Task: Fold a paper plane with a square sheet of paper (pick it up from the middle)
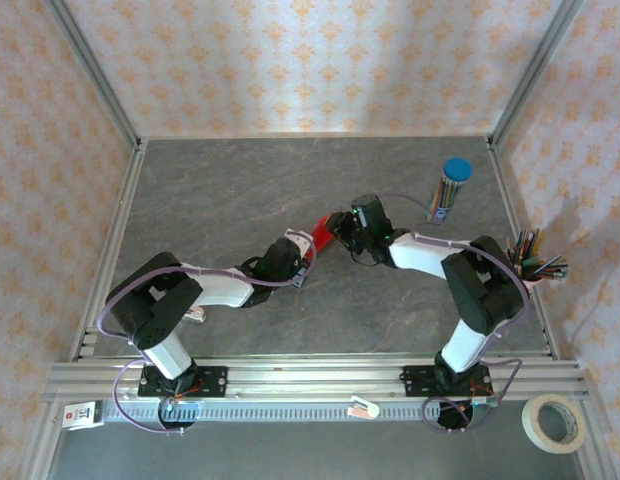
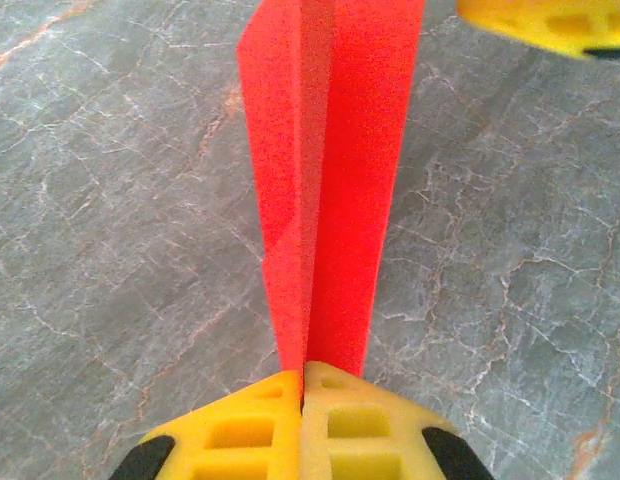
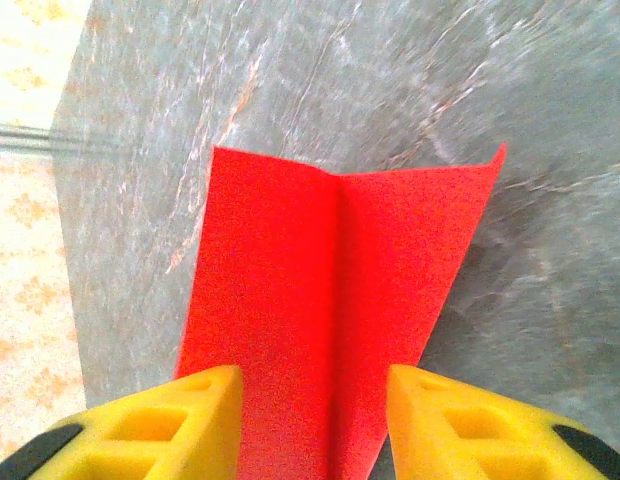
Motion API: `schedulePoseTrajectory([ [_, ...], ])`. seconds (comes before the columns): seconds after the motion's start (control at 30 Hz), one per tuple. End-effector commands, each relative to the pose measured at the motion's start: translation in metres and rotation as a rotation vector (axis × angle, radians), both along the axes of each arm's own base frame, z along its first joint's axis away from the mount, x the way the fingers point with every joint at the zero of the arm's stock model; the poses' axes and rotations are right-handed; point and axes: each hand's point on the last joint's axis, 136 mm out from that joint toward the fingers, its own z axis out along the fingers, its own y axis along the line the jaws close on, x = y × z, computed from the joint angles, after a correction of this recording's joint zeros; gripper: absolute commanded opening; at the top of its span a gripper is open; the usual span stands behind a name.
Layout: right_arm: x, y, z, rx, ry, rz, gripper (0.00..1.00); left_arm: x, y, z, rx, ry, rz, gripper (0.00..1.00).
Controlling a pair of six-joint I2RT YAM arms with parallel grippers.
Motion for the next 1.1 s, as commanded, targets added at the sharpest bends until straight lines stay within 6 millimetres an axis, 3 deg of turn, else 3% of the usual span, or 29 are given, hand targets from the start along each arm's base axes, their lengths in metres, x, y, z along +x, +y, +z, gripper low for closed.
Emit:
schedulePoseTrajectory([
  [0.0,0.001,-0.019,0.002,-0.007,-0.018,-0.06,0.42,-0.001,-0.006,-0.003,0.031,0.004,-0.026,0.03],
  [0.23,-0.01,-0.041,-0.006,-0.035,-0.002,-0.1,0.42,-0.006,-0.013,-0.013,0.036,0.035,-0.057,0.0],
  [0.63,-0.015,-0.053,-0.007,-0.086,-0.025,-0.096,0.44,-0.011,-0.031,-0.018,0.011,0.145,-0.112,0.0],
  [1.07,-0.024,-0.052,0.004,-0.139,-0.155,0.039,0.68,-0.01,-0.051,-0.015,-0.15,0.427,-0.199,0.0],
])
